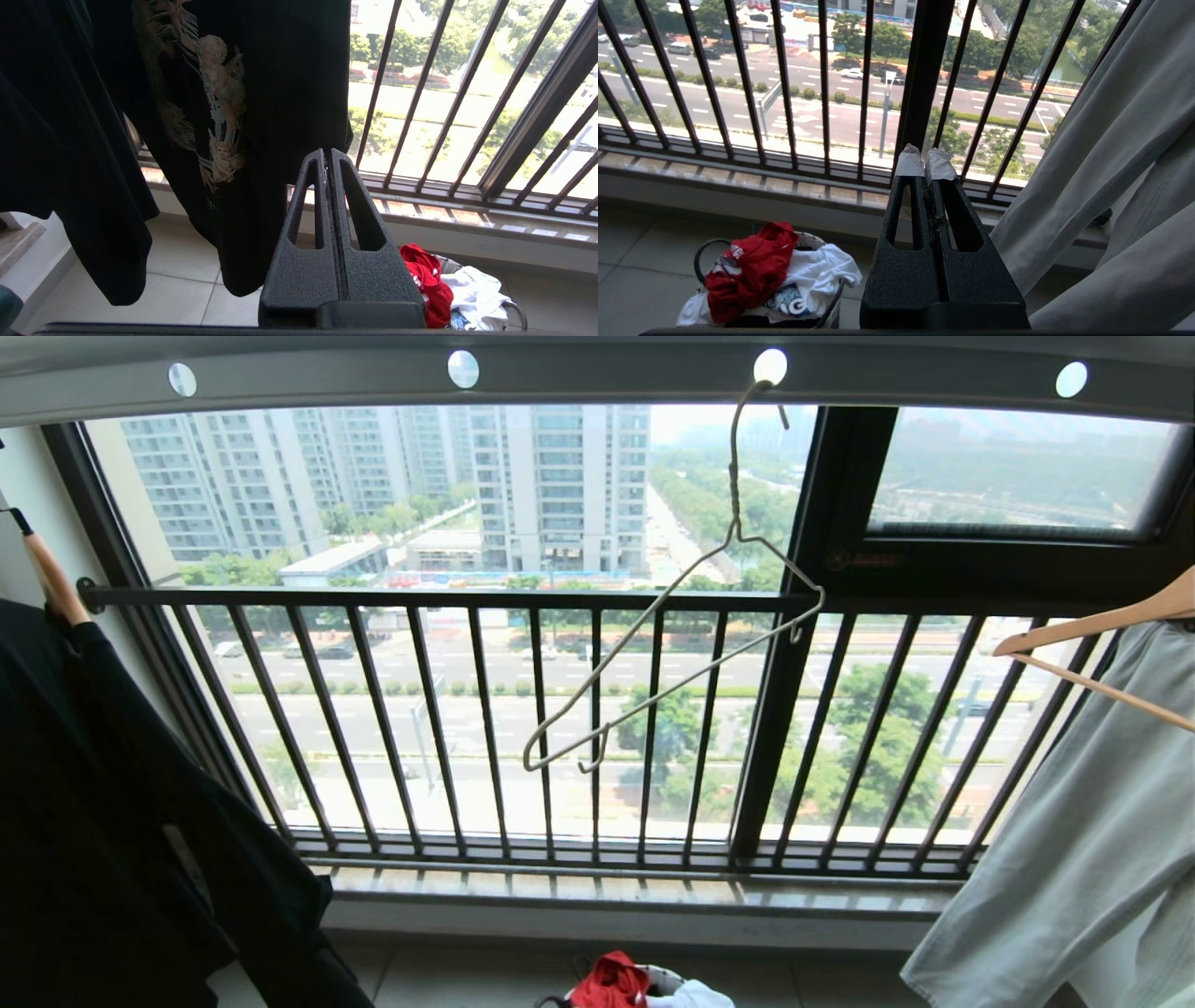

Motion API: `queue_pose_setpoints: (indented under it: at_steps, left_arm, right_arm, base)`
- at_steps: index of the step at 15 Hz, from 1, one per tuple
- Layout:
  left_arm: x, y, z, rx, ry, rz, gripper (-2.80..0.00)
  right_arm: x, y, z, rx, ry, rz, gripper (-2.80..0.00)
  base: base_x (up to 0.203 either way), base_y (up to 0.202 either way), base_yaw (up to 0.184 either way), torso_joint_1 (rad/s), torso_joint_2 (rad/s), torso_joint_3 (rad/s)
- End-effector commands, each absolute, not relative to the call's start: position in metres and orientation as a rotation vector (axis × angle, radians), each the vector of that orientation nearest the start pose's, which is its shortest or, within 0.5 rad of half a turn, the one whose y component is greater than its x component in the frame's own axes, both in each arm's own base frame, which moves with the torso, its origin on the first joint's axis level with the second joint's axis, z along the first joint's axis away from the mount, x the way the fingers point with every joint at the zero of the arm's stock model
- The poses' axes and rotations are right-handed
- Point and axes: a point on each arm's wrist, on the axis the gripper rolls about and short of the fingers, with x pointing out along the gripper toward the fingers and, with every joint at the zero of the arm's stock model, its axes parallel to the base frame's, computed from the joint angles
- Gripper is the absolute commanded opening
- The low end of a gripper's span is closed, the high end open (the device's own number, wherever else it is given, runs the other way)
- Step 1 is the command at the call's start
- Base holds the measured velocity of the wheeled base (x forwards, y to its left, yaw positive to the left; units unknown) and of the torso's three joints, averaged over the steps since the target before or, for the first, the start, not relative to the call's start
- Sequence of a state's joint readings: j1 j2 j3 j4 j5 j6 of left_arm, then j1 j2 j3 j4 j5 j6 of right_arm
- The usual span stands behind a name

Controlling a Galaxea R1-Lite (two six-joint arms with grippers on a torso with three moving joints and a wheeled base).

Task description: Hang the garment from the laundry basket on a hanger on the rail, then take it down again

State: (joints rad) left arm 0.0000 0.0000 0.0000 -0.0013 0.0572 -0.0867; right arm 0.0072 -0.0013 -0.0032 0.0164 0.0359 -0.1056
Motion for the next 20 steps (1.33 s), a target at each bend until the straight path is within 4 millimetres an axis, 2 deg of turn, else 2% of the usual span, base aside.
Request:
queue_pose_setpoints:
  at_steps: [1,20]
  left_arm:
    - [-0.0227,0.0013,0.0757,-0.089,-0.003,0.058,-2.80]
    - [-0.0227,0.0013,0.0757,-0.089,-0.003,0.058,-2.80]
  right_arm:
    - [-0.0231,0.0006,0.0743,-0.069,0.015,0.042,-2.80]
    - [-0.0227,0.0005,0.0747,-0.064,0.008,0.039,-2.80]
  base:
    - [0.000,0.000,0.000,0.000,0.00,0.000]
    - [0.000,0.000,0.000,0.000,0.00,0.000]
